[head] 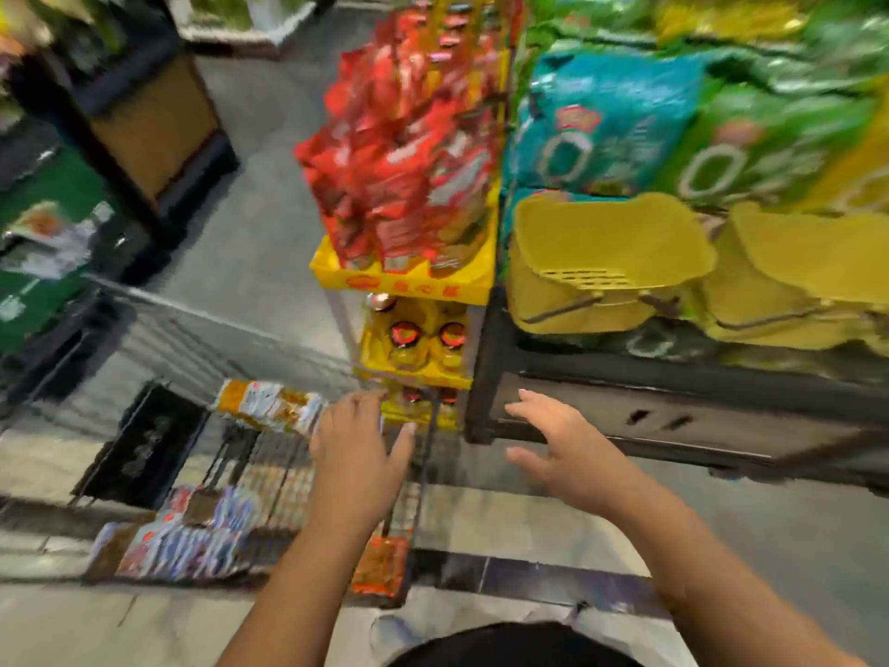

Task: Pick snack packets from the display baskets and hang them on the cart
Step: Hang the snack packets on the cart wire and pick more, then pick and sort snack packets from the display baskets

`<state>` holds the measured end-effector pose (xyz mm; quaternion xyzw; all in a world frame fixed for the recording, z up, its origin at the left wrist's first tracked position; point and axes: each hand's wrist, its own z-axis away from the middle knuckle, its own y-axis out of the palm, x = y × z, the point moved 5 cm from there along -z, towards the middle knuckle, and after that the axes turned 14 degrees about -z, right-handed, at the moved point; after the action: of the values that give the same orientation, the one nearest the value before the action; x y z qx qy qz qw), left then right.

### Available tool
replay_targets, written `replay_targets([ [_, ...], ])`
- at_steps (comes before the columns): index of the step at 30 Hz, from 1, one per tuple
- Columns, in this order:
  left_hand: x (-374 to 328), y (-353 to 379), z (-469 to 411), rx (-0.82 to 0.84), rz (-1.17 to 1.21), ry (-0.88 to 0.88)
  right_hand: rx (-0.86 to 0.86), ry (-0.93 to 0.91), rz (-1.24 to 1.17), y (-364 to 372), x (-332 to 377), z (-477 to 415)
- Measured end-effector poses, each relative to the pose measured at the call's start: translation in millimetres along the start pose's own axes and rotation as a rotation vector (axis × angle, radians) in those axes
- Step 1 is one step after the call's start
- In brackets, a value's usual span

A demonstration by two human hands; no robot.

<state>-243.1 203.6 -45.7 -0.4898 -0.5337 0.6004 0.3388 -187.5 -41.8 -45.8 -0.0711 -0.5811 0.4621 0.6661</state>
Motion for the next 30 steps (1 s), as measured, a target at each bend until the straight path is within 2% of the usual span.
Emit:
replay_targets([
  [7,-190.9,19.9,2.0,0.059,0.071,0.193,-0.222,0.137,-0.113,-124.8,-120.6,86.8],
  [15,-367.2,30.8,16.4,0.027,0.091,0.329,-0.356,0.224,-0.134,-250.5,-230.2,166.0],
  [21,-446.4,31.4,11.5,0.059,0.039,0.436,-0.468,0.233,-0.108,-320.6,-265.2,188.4],
  [30,-509.7,39.3,-64.3,0.005,0.005,0.540,-0.507,0.163,-0.012,-390.1,-257.5,140.2],
])
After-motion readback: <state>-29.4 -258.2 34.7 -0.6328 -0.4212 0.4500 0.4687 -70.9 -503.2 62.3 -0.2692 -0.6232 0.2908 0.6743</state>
